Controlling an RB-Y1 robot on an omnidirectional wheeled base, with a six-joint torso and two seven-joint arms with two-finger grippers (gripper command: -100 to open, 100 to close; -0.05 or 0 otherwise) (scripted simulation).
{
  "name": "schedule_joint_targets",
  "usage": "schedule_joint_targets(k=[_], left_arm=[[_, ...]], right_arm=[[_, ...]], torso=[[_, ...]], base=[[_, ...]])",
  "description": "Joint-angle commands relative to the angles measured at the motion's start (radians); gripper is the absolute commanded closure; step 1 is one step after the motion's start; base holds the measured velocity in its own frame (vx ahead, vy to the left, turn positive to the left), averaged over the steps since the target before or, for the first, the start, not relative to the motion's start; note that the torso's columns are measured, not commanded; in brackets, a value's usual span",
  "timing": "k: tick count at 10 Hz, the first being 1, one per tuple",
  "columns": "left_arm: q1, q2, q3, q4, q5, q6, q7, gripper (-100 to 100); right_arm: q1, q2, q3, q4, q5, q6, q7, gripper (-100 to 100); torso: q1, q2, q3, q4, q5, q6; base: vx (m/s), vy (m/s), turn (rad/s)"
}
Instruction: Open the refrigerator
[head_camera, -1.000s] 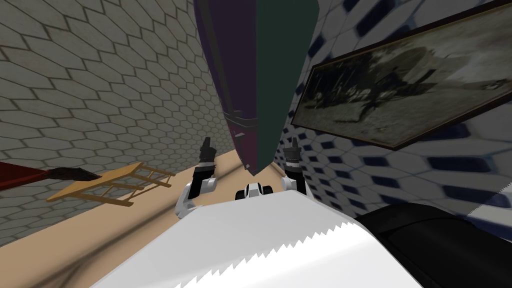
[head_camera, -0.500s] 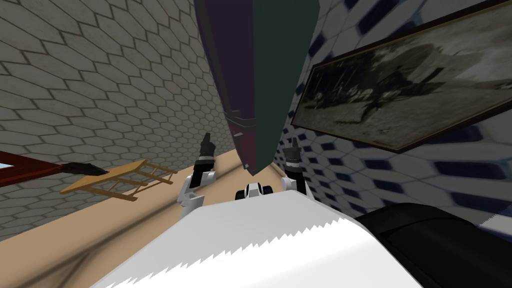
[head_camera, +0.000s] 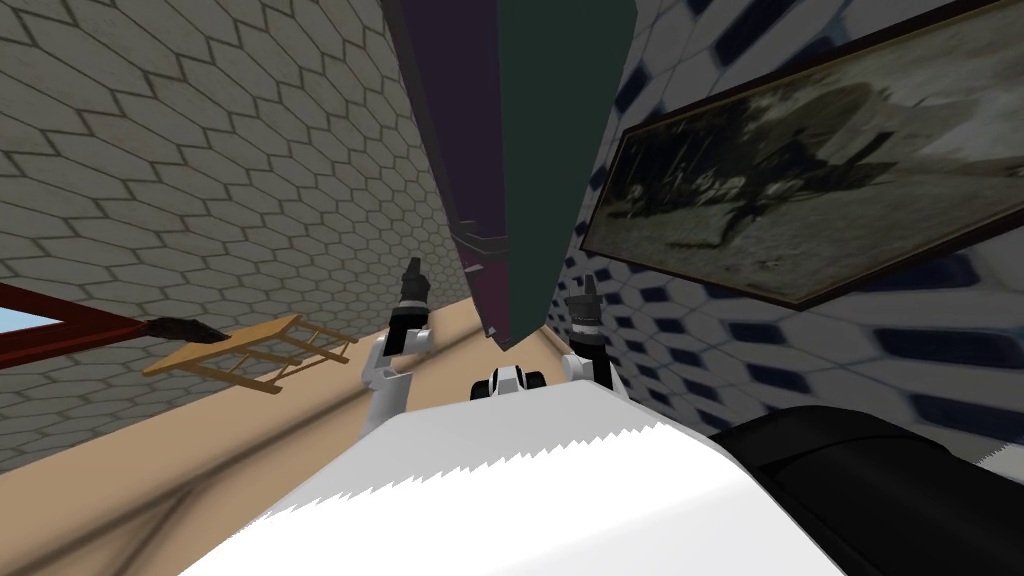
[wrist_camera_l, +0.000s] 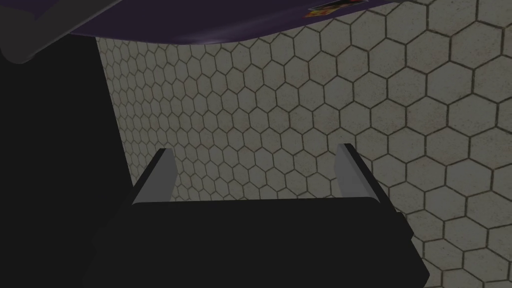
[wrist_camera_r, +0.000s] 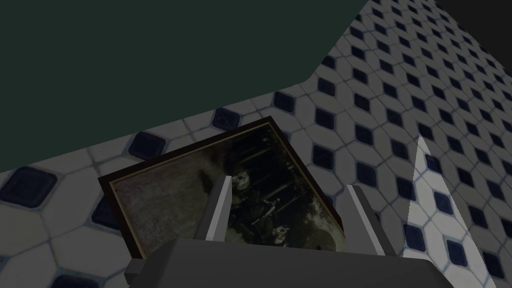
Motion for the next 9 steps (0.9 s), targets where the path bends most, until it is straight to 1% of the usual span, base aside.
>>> schedule_joint_targets(k=[1,2,3,4,5,6,7,8,9], left_arm=[[-0.071,0.006,0.024,0.031,0.001,0.056,-0.006,-100],[-0.104,0.009,0.039,0.055,0.002,0.085,-0.01,-100],[-0.122,0.009,0.039,0.055,0.002,0.086,-0.01,-100],[-0.16,0.011,0.055,0.08,0.002,0.116,-0.015,-100],[-0.168,0.011,0.055,0.08,0.002,0.116,-0.015,-100],[-0.205,0.011,0.07,0.106,0.003,0.146,-0.019,-100],[-0.213,0.011,0.07,0.106,0.003,0.146,-0.019,-100],[-0.249,0.011,0.085,0.131,0.004,0.177,-0.023,-100],[-0.258,0.011,0.085,0.131,0.004,0.177,-0.023,-100]], right_arm=[[0.0,0.0,0.0,0.0,0.0,0.0,0.0,0],[0.0,0.0,0.0,0.0,0.0,0.0,0.0,0],[0.0,0.0,0.0,0.0,0.0,0.0,0.0,0],[0.0,0.0,0.0,0.0,0.0,0.0,0.0,0],[0.0,0.0,0.0,0.0,0.0,0.0,0.0,0],[0.0,0.0,0.0,0.0,0.0,0.0,0.0,0],[0.0,0.0,0.0,0.0,0.0,0.0,0.0,0],[0.0,0.0,0.0,0.0,0.0,0.0,0.0,0],[0.0,0.0,0.0,0.0,0.0,0.0,0.0,0]], torso=[[0.001,0.0,0.0,0.0,0.0,0.0],[0.001,0.0,0.0,0.0,0.0,0.0],[0.0,0.0,0.0,0.0,0.0,0.0],[0.001,0.0,0.0,0.0,0.0,0.0],[0.001,0.0,0.0,0.0,0.0,0.0],[0.002,0.0,0.0,0.0,0.001,0.0],[0.002,0.0,0.0,0.0,0.001,0.0],[0.002,0.0,0.0,0.0,0.0,0.0],[0.001,0.0,0.0,0.0,0.0,0.0]], base=[[-0.01,-0.065,0.045],[-0.017,-0.088,0.087],[-0.019,-0.07,0.033],[-0.015,-0.074,0.039],[-0.009,-0.054,0.028],[-0.006,-0.049,0.053],[-0.009,-0.045,0.033],[-0.015,-0.052,0.049],[-0.015,-0.043,0.029]])
